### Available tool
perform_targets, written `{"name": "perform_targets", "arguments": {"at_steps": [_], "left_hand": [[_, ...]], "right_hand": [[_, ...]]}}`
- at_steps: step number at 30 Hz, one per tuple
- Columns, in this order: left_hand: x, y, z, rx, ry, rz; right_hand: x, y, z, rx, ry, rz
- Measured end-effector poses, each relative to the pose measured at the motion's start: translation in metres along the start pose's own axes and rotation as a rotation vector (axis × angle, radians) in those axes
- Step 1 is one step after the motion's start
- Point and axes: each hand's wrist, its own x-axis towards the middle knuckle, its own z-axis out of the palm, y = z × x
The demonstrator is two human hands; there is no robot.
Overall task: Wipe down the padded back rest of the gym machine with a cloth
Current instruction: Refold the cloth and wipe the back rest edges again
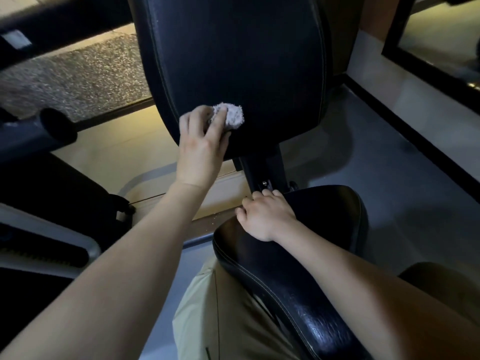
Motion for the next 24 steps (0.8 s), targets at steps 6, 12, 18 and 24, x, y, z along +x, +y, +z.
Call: {"name": "perform_targets", "arguments": {"at_steps": [6, 12, 18, 24], "left_hand": [[0.039, -0.017, -0.036, -0.128, 0.171, -0.116], [0.085, -0.042, -0.059, -0.109, 0.257, -0.367], [0.023, -0.029, -0.034, -0.067, 0.144, -0.272], [-0.032, -0.017, -0.034, -0.173, -0.057, -0.353]], "right_hand": [[0.0, -0.006, -0.004, -0.045, -0.043, 0.03], [0.004, -0.007, -0.009, -0.039, -0.113, 0.048], [0.001, -0.006, -0.008, -0.053, -0.108, 0.033], [0.003, -0.006, -0.013, -0.049, -0.158, 0.009]]}}
